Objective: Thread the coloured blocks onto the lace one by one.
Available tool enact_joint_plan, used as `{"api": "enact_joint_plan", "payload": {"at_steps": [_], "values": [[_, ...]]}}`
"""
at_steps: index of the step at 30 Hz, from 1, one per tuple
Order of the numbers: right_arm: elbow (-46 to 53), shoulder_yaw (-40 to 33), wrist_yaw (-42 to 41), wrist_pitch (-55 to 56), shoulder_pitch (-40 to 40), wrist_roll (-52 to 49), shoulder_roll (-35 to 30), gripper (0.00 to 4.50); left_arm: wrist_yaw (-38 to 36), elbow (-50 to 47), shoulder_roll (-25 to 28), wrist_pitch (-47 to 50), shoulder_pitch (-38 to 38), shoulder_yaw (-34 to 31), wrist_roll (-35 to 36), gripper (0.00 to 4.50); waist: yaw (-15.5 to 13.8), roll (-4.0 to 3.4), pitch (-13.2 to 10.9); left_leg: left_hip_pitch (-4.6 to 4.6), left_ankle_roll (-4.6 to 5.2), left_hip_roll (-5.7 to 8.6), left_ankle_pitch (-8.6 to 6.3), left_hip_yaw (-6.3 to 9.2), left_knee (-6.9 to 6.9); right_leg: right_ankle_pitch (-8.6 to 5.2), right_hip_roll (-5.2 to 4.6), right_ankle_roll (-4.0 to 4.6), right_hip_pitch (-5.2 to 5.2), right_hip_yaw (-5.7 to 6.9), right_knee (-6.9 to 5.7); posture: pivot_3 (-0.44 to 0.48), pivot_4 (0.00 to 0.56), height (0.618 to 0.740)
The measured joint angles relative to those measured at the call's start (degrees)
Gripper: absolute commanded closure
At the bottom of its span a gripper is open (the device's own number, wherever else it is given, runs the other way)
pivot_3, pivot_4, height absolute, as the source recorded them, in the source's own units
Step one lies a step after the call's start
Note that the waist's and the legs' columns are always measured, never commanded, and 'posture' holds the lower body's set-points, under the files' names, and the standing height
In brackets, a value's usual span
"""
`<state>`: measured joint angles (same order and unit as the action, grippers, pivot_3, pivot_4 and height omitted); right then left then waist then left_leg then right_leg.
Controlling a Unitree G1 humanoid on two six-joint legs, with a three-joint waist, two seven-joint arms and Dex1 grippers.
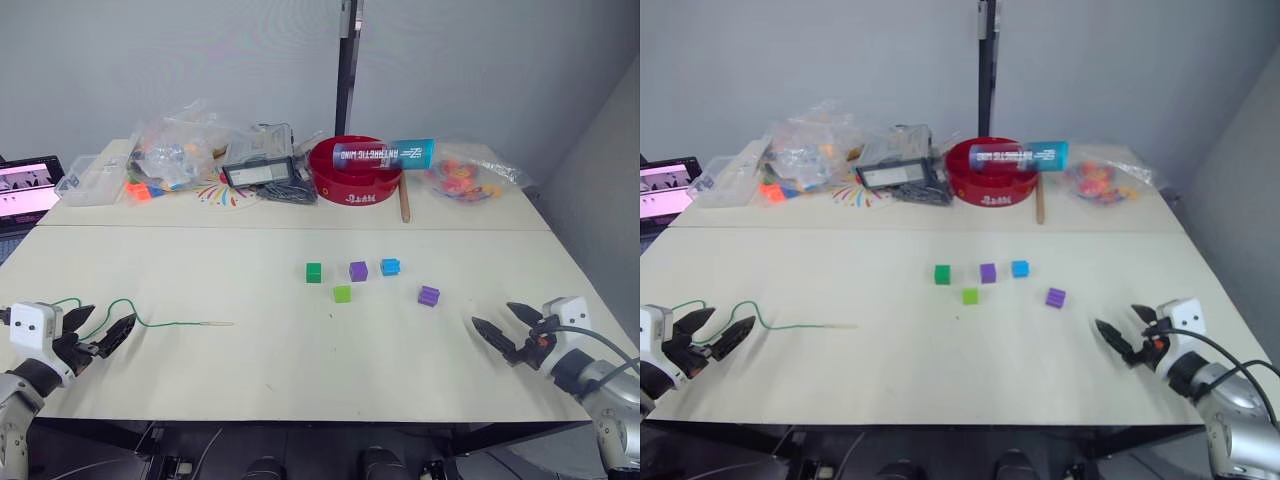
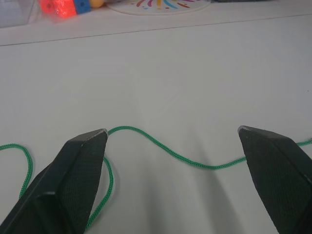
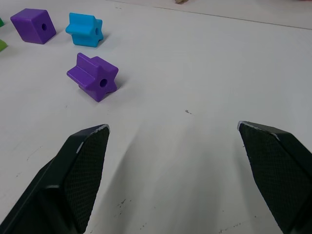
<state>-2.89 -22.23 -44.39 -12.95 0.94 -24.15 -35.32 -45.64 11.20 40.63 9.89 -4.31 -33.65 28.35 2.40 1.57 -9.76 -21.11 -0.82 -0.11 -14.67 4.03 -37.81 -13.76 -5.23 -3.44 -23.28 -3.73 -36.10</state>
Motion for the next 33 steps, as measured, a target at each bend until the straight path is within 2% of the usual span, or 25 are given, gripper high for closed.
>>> {"api": "enact_joint_plan", "payload": {"at_steps": [7,10,12,16,17,21,22,26,29,33], "values": [[-1.1,0.0,0.7,0.1,-0.7,0.0,0.6,0.03,-0.3,-0.2,-0.2,0.1,0.0,0.0,0.8,0.00,0.0,0.00,0.0,0.00,0.00,0.00,0.00,0.00,0.00,0.00,-0.01,0.00,0.00,0.00,0.00,0.000,0.150,0.731],[-1.1,0.1,0.6,0.1,-1.0,0.0,0.9,0.03,-2.8,-1.7,-0.4,0.7,-0.1,0.5,2.0,0.00,0.0,0.00,0.0,-0.01,0.00,0.00,0.00,0.00,0.00,0.00,-0.01,0.00,0.00,0.00,0.00,0.000,0.150,0.731],[-0.3,0.8,-0.2,-0.3,-1.8,-0.8,0.9,0.03,-6.0,-2.0,0.6,1.4,0.5,2.8,2.2,0.00,0.0,-0.01,0.0,0.00,-0.01,0.01,0.01,-0.01,0.00,0.00,0.00,0.00,0.00,0.00,-0.03,0.000,0.150,0.731],[5.9,5.8,-6.5,-3.7,-5.6,-3.7,-1.7,0.03,-16.5,0.9,6.6,2.1,7.7,11.1,0.9,0.00,0.1,-0.01,0.0,0.02,-0.02,-0.01,0.02,0.01,-0.03,0.00,0.06,0.01,0.00,0.00,-0.07,0.000,0.150,0.731],[6.1,6.0,-6.9,-3.8,-5.8,-3.8,-1.9,0.03,-16.9,1.1,6.9,2.1,8.0,11.2,0.9,0.00,0.1,-0.01,0.0,0.01,-0.02,-0.02,0.02,0.01,-0.02,0.00,0.06,0.01,0.00,0.00,-0.06,0.000,0.150,0.731],[8.3,10.8,-15.2,-8.1,-8.9,-5.6,-7.3,0.03,-29.1,10.2,12.0,0.0,18.6,20.1,-3.6,0.00,0.0,-0.02,0.0,-0.05,0.01,0.03,0.00,0.00,-0.02,-0.01,0.04,-0.01,-0.04,0.00,-0.01,0.000,0.150,0.731],[8.9,11.2,-15.8,-8.5,-9.4,-5.9,-7.4,0.03,-30.1,10.5,12.1,-0.3,19.5,20.8,-3.9,0.00,0.0,-0.02,0.0,-0.06,0.01,0.03,0.00,0.00,-0.02,-0.01,0.04,-0.01,-0.04,0.00,0.01,0.000,0.150,0.731],[12.9,15.5,-19.8,-12.4,-12.4,-7.6,-8.9,0.03,-40.9,21.5,11.6,-8.1,29.7,30.5,-10.6,0.00,-0.1,-0.01,0.0,-0.07,0.02,0.05,0.00,0.02,-0.03,-0.01,0.05,-0.01,-0.05,0.02,-0.02,0.000,0.150,0.731],[14.4,16.6,-19.6,-14.1,-13.4,-8.6,-8.7,0.03,-44.9,29.3,10.3,-13.9,34.7,34.3,-14.5,0.00,0.0,0.00,0.0,-0.11,0.02,0.05,0.00,0.02,-0.03,-0.01,0.04,-0.02,-0.09,0.02,-0.04,0.000,0.150,0.731],[17.5,17.3,-17.1,-15.2,-13.5,-8.8,-6.2,0.03,-46.0,41.5,7.8,-21.3,41.8,36.9,-19.4,0.00,-0.2,0.01,0.0,-0.17,0.03,0.06,0.00,0.04,-0.06,0.00,0.03,-0.03,-0.11,0.03,-0.04,0.000,0.150,0.731]]}}
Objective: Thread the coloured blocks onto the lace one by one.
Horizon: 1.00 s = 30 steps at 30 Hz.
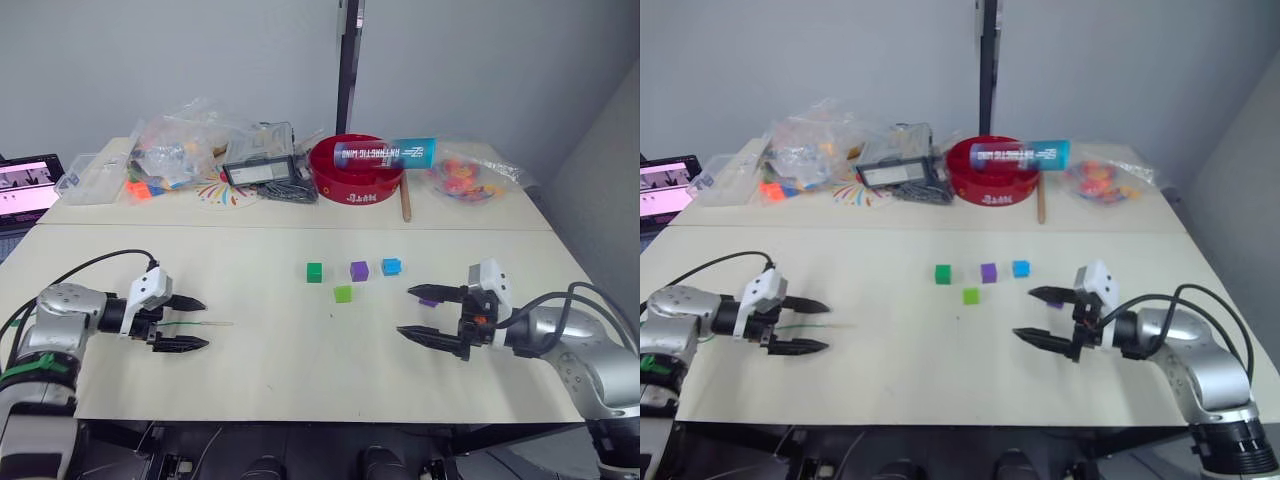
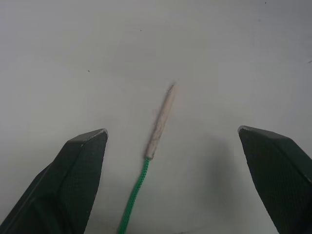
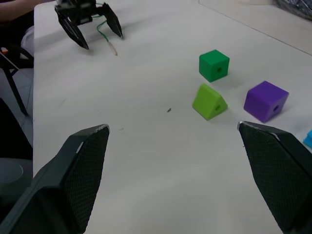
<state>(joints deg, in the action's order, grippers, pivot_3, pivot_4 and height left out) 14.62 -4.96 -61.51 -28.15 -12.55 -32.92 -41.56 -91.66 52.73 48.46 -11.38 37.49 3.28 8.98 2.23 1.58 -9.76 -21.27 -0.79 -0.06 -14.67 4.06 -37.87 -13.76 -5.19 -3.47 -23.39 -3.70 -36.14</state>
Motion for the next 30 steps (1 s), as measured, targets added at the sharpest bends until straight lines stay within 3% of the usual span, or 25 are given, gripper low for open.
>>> {"api": "enact_joint_plan", "payload": {"at_steps": [4,18,30], "values": [[3.1,-0.3,2.7,-0.6,1.5,-0.1,0.7,0.03,0.0,7.6,-2.1,-4.5,4.4,0.3,-2.4,0.00,-0.3,0.00,0.0,0.03,0.00,0.05,0.00,0.03,-0.01,0.01,-0.03,-0.03,0.03,0.00,-0.07,0.000,0.150,0.731],[6.5,-2.8,6.8,-2.4,4.4,-2.1,0.3,0.00,-0.2,13.0,-3.1,-7.3,6.5,2.8,-2.4,4.44,-0.7,-0.17,0.1,0.14,0.05,0.06,-0.02,0.03,-0.07,-0.01,-0.04,-0.06,0.14,0.01,-0.09,0.000,0.150,0.731],[4.9,-2.3,6.5,-1.9,4.1,-1.5,0.3,0.00,-0.3,10.6,-2.9,-6.5,6.8,4.6,-0.1,4.48,-0.7,-0.26,0.2,0.08,0.05,0.06,-0.02,0.04,-0.08,-0.02,-0.03,-0.08,0.12,0.00,-0.05,0.000,0.150,0.731]]}}
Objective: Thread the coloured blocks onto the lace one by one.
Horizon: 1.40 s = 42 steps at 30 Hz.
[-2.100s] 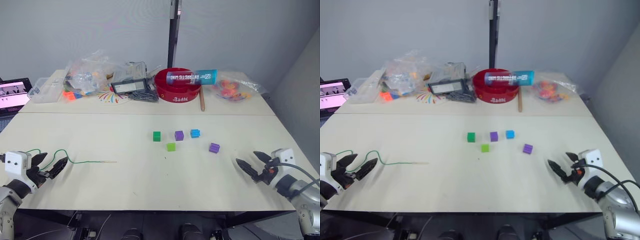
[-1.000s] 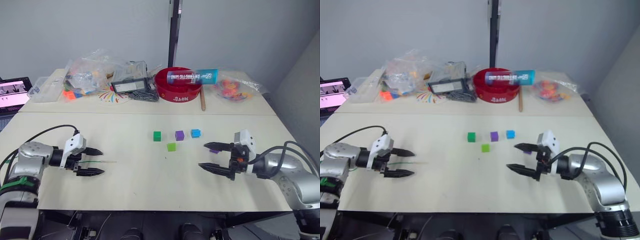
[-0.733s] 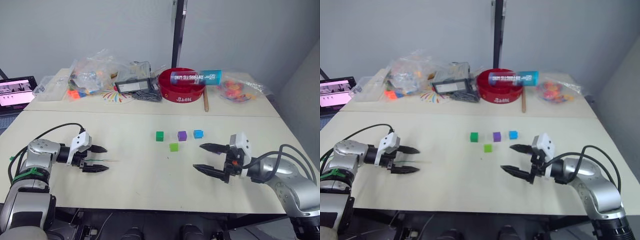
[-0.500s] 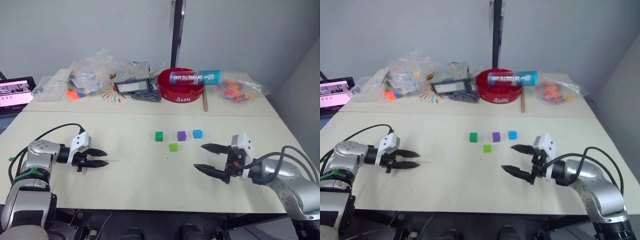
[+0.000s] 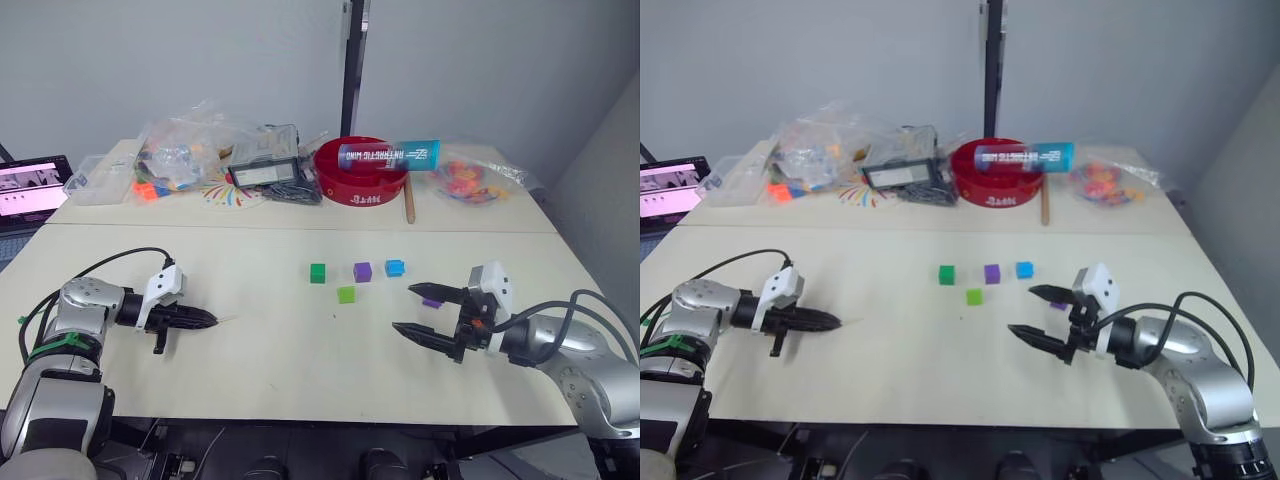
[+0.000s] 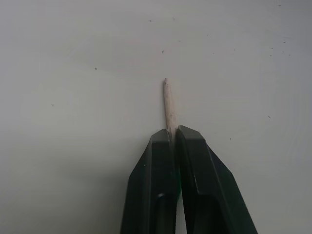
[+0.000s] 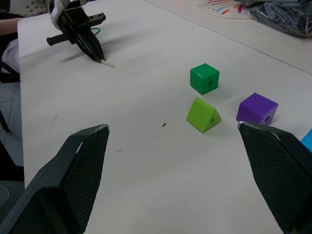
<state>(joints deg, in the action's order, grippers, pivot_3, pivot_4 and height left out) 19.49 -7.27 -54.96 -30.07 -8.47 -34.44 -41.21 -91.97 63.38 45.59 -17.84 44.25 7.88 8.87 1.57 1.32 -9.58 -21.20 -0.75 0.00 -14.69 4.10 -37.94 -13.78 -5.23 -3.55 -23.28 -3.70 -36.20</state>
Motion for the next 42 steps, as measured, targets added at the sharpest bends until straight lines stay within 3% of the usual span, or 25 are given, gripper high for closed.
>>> {"api": "enact_joint_plan", "payload": {"at_steps": [7,12,18,23,30,39,40,42], "values": [[-3.5,1.1,-1.1,1.9,-0.7,2.3,-0.8,0.00,-0.2,-28.5,9.3,14.0,-12.4,2.0,12.2,4.48,1.0,0.17,-0.1,-0.24,0.01,-0.01,-0.01,0.05,0.00,0.01,-0.02,0.02,-0.45,-0.04,-0.41,0.000,0.150,0.731],[-10.6,1.7,-1.4,5.0,-4.7,6.6,-2.0,0.00,0.7,-42.4,10.8,21.4,-20.6,-0.6,14.1,4.48,0.9,0.17,-0.1,-0.43,-0.04,0.00,0.04,-0.01,-0.01,-0.01,0.00,0.06,-0.83,-0.08,-0.67,0.000,0.150,0.731],[-21.6,3.8,-3.5,9.7,-12.1,11.8,-2.4,0.00,3.7,-49.8,10.7,23.9,-24.3,-2.7,13.8,4.48,1.0,0.18,-0.1,-0.42,-0.04,-0.04,0.05,-0.08,-0.03,-0.02,0.04,0.10,-0.85,-0.11,-0.66,0.000,0.150,0.731],[-37.9,9.4,-7.4,15.3,-22.1,18.7,-2.0,0.00,5.5,-53.2,9.6,24.1,-26.7,-3.3,13.2,4.48,1.2,0.17,-0.1,-0.43,-0.04,-0.04,0.05,-0.13,-0.03,-0.01,0.04,0.12,-0.89,-0.13,-0.67,0.000,0.150,0.731],[-55.5,15.2,-13.7,20.8,-29.9,25.1,0.1,0.00,6.1,-54.6,9.1,24.3,-27.3,-3.7,13.0,4.48,1.1,0.17,-0.1,-0.47,-0.04,-0.02,0.05,-0.11,-0.03,-0.01,0.01,0.12,-0.92,-0.13,-0.69,0.000,0.150,0.731],[-61.8,15.4,-15.9,24.4,-33.2,26.9,1.0,2.89,6.5,-56.3,9.1,25.6,-28.7,-4.8,13.1,4.50,1.2,0.17,-0.1,-0.43,-0.04,-0.02,0.04,-0.10,-0.03,0.00,0.01,0.13,-0.91,-0.13,-0.76,0.000,0.150,0.731],[-61.8,15.4,-16.0,24.5,-33.2,26.9,1.0,3.11,6.5,-56.4,9.1,25.7,-28.7,-4.9,13.2,4.50,1.2,0.17,-0.1,-0.43,-0.04,-0.02,0.04,-0.10,-0.03,0.00,0.01,0.13,-0.91,-0.13,-0.77,0.000,0.150,0.731],[-61.5,15.3,-16.1,24.6,-32.9,26.9,1.0,3.11,6.5,-56.4,9.1,25.8,-28.7,-5.1,13.2,4.50,1.2,0.17,-0.1,-0.43,-0.04,-0.02,0.04,-0.10,-0.03,0.00,0.01,0.13,-0.91,-0.13,-0.78,0.000,0.150,0.731]]}}
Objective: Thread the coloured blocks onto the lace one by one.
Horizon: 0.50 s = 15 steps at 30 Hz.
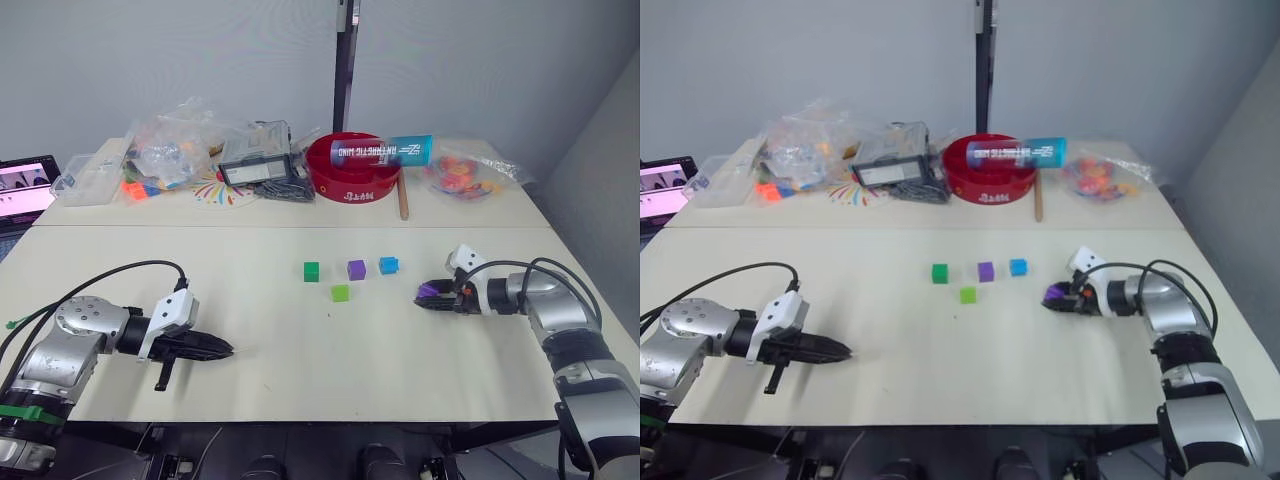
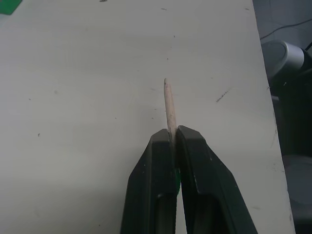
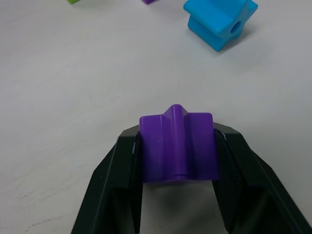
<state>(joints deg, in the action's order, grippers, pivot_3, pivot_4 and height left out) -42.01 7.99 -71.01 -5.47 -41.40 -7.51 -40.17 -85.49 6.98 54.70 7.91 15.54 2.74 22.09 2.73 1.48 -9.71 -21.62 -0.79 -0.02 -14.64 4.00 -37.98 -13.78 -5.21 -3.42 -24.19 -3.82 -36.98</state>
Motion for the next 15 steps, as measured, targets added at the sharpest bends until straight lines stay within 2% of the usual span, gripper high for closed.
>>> {"api": "enact_joint_plan", "payload": {"at_steps": [2,4,9,12,15], "values": [[3.1,-0.3,-0.1,-0.2,1.7,-0.3,0.1,3.11,0.0,0.0,0.0,0.2,0.1,-0.1,0.0,4.50,0.0,0.00,0.0,0.00,0.00,0.00,0.00,0.01,0.00,0.00,0.00,0.00,0.00,0.00,-0.02,0.000,0.150,0.731],[11.8,-0.4,-1.2,-2.7,5.1,-2.0,0.9,3.11,0.0,0.0,-0.3,0.9,0.5,-0.2,0.1,4.50,0.1,0.00,0.0,-0.03,0.00,0.00,0.00,0.01,0.00,0.00,0.00,0.00,-0.06,0.00,-0.08,0.000,0.150,0.731],[41.5,3.4,-1.5,-15.5,10.5,-7.3,2.6,3.11,-0.1,-2.6,-1.1,3.1,2.0,0.1,0.2,4.50,0.1,-0.04,0.0,-0.04,0.00,0.00,0.00,0.09,-0.01,0.00,0.02,0.00,-0.07,0.01,-0.12,0.000,0.150,0.731],[48.5,7.9,0.8,-19.6,11.1,-6.3,4.6,3.11,-0.1,-5.3,-1.3,5.4,2.1,1.4,0.2,4.50,-0.1,-0.03,0.0,-0.05,0.00,0.01,0.00,0.09,-0.04,0.00,0.02,0.00,-0.04,0.02,-0.09,0.000,0.150,0.731],[49.0,14.5,3.1,-20.8,11.2,-2.4,7.3,3.11,1.4,-8.5,-3.2,9.0,4.1,3.9,0.0,4.50,-0.4,-0.02,0.0,-0.17,-0.01,0.04,0.00,0.11,-0.17,0.00,0.01,-0.01,-0.08,0.03,-0.10,0.000,0.150,0.731]]}}
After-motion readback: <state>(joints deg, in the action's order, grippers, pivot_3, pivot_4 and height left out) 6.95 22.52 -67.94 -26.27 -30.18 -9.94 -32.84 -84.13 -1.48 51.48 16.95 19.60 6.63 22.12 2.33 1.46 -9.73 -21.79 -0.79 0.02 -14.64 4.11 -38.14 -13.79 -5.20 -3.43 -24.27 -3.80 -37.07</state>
